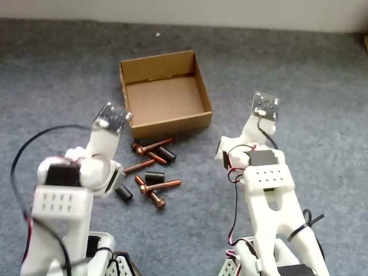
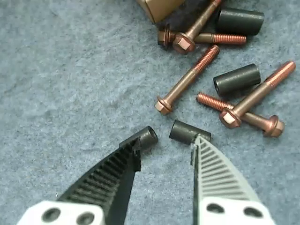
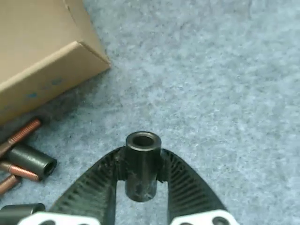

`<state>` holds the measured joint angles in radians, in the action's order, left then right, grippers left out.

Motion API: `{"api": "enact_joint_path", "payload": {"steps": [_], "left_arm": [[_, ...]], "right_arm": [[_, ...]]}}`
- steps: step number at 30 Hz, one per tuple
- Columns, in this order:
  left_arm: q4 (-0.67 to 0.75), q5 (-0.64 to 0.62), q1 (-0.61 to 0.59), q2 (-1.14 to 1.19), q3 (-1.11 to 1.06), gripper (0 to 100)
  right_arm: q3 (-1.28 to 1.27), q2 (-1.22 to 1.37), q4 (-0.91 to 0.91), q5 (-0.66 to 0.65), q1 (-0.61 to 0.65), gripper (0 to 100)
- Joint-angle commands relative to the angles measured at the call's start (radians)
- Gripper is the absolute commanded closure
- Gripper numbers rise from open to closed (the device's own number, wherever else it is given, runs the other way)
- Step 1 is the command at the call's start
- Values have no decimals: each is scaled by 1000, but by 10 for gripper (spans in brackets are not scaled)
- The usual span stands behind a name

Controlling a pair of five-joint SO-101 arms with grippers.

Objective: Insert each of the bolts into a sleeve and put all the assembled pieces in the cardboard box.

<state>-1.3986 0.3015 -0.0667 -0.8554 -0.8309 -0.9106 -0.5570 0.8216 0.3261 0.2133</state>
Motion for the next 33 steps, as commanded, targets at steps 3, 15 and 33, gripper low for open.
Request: {"api": "enact_joint_path", "payload": {"steps": [3,15,33], "left_arm": [[117,-11,77,309,105,796],[422,-210,134,513,105,793],[460,-137,196,966,375,878]], "right_arm": [[5,-36,-18,12,-15,992],[4,-36,-18,11,-15,992],[2,-36,-18,6,-15,992]]}}
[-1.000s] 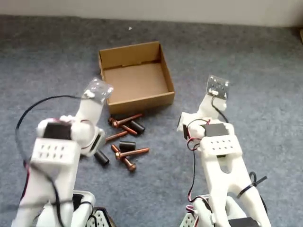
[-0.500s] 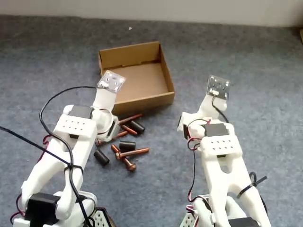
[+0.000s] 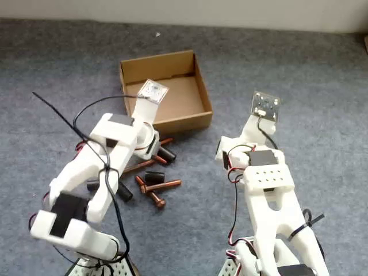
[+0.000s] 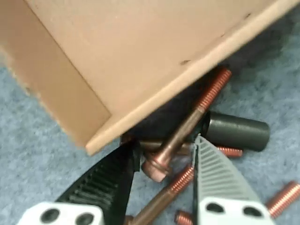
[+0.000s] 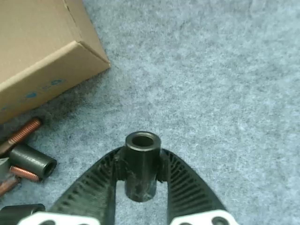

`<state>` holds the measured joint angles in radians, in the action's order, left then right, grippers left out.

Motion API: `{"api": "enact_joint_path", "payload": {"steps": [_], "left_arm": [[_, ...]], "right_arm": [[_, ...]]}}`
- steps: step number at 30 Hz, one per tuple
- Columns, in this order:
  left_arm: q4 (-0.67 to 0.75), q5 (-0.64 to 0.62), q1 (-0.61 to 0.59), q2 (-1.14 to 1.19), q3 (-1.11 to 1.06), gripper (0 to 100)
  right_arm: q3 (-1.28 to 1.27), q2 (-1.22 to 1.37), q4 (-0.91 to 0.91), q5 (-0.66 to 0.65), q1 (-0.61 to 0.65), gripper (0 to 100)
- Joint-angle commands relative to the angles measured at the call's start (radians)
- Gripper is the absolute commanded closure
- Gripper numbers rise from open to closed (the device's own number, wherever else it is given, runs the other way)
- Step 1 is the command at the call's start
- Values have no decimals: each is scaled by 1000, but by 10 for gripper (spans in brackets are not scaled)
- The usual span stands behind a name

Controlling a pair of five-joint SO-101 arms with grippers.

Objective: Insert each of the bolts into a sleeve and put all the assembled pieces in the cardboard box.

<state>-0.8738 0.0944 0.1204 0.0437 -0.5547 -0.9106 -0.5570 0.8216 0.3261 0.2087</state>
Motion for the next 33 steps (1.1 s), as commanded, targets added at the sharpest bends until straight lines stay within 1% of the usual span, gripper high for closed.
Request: {"api": "enact_joint_path", "payload": {"steps": [1,5,8,12,17,20,22,24,26,27,28,30,33], "left_arm": [[-72,100,8,84,108,905],[-94,189,2,93,105,963],[-163,293,-13,42,110,995],[-264,416,-42,-76,107,995],[-371,540,-113,-231,102,995],[-425,603,-154,-298,102,995],[-439,618,-186,-328,102,995],[-437,617,-220,-346,102,980],[-443,601,-252,-358,101,917],[-454,562,-268,-358,104,876],[-462,493,-277,-358,107,835],[-471,368,-278,-358,99,784],[-494,192,-255,-358,85,782]], "right_arm": [[2,-36,-18,6,-10,992],[2,-36,-18,6,-10,992],[2,-36,-18,6,-10,992],[2,-36,-18,6,-10,992],[2,-36,-18,6,-10,992],[2,-36,-18,6,-10,992],[2,-36,-18,6,-10,992],[2,-36,-18,6,-10,992],[2,-36,-18,6,-10,992],[2,-36,-18,6,-10,992],[2,-36,-18,6,-10,992],[2,-36,-18,6,-10,992],[2,-36,-18,6,-10,992]]}}
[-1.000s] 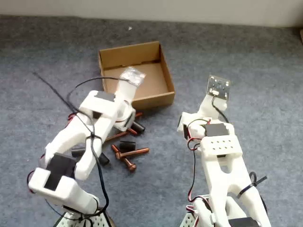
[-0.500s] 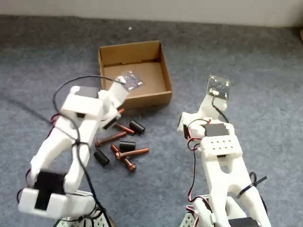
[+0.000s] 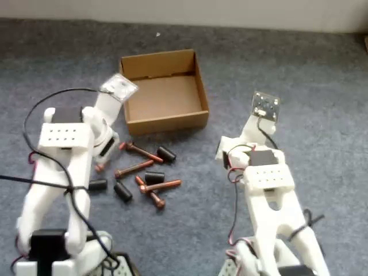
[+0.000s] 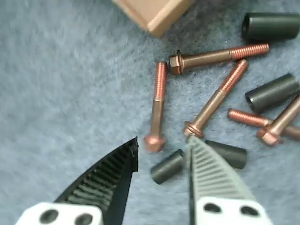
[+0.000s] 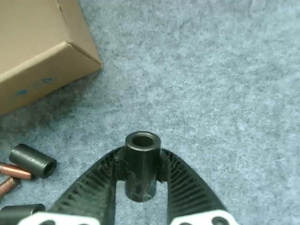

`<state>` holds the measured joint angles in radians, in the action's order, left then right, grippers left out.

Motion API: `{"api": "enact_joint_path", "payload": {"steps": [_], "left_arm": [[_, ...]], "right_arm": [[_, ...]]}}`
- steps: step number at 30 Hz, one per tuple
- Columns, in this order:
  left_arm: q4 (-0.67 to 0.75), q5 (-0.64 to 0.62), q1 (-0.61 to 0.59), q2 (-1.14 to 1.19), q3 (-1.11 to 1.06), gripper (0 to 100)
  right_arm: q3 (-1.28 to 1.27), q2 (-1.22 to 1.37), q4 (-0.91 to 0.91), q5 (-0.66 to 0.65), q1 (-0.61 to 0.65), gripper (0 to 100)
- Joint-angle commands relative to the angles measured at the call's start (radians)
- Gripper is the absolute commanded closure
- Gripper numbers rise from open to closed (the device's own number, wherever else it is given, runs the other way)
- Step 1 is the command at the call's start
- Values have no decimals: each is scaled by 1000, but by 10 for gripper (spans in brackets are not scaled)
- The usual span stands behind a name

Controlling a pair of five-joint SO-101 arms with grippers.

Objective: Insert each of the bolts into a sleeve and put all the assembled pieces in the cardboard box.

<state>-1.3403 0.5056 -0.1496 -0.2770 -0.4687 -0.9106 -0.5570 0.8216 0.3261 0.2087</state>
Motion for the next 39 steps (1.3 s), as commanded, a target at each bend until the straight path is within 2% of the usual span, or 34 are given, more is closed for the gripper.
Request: {"api": "enact_joint_path", "payload": {"steps": [1,3,7,9,14,17,20,25,32,39], "left_arm": [[-29,-269,21,-38,-2,788],[-29,-315,24,-38,-2,792],[-28,-206,28,-38,-13,793],[-28,-221,31,-38,-27,793],[-29,-450,87,-38,-68,793],[-20,-519,117,-28,-90,793],[86,-608,128,-27,-119,793],[213,-911,188,-27,-127,790],[222,-1016,288,2,-120,790],[305,-1031,285,285,-47,793]], "right_arm": [[2,-36,-18,6,-10,992],[2,-36,-18,6,-10,992],[2,-36,-18,6,-10,992],[2,-36,-18,6,-10,992],[2,-36,-18,6,-10,992],[2,-36,-18,6,-10,992],[2,-36,-18,6,-10,992],[2,-36,-18,6,-10,992],[2,-36,-18,6,-10,992],[2,-36,-18,6,-10,992]]}}
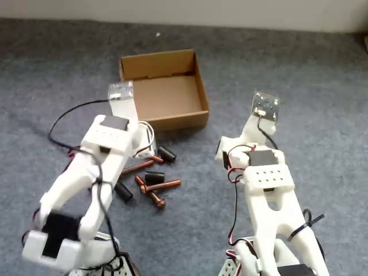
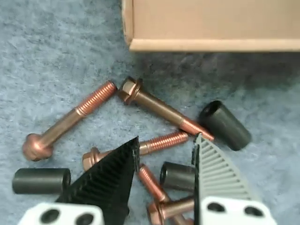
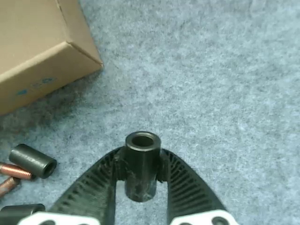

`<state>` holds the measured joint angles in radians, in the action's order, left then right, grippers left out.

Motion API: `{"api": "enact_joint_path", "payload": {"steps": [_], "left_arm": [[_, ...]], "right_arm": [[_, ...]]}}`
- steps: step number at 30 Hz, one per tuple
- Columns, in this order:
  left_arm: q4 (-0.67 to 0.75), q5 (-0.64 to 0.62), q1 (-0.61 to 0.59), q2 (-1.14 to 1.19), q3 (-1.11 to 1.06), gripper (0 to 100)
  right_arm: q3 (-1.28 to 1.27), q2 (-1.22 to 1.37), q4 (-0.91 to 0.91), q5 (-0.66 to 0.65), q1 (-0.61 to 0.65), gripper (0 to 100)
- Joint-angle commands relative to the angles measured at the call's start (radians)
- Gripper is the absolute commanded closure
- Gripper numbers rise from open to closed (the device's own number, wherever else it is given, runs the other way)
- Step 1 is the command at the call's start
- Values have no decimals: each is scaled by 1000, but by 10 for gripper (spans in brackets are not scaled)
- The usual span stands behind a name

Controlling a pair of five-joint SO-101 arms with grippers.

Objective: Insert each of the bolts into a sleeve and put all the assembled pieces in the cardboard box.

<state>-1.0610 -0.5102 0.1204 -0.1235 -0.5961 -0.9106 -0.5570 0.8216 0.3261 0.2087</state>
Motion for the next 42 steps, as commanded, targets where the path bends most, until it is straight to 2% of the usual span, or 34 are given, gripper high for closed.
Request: {"api": "enact_joint_path", "payload": {"steps": [1,11,21,25,30,33,35,39,42], "left_arm": [[26,-15,13,168,107,793],[32,-17,-70,390,285,793],[-44,-17,-99,498,403,819],[-38,-9,-111,498,403,900],[-43,-5,-105,496,403,943],[-44,92,-105,479,397,1000],[-64,140,-104,446,390,995],[-160,149,-104,340,390,995],[-173,164,-104,223,351,995]], "right_arm": [[2,-36,-18,6,-10,992],[2,-36,-18,6,-10,992],[2,-36,-18,6,-10,992],[2,-36,-16,6,-10,992],[2,-36,-13,6,-10,992],[2,-36,-12,6,-10,992],[2,-38,-12,6,-10,992],[4,-47,13,6,-8,992],[8,-48,31,6,-4,992]]}}
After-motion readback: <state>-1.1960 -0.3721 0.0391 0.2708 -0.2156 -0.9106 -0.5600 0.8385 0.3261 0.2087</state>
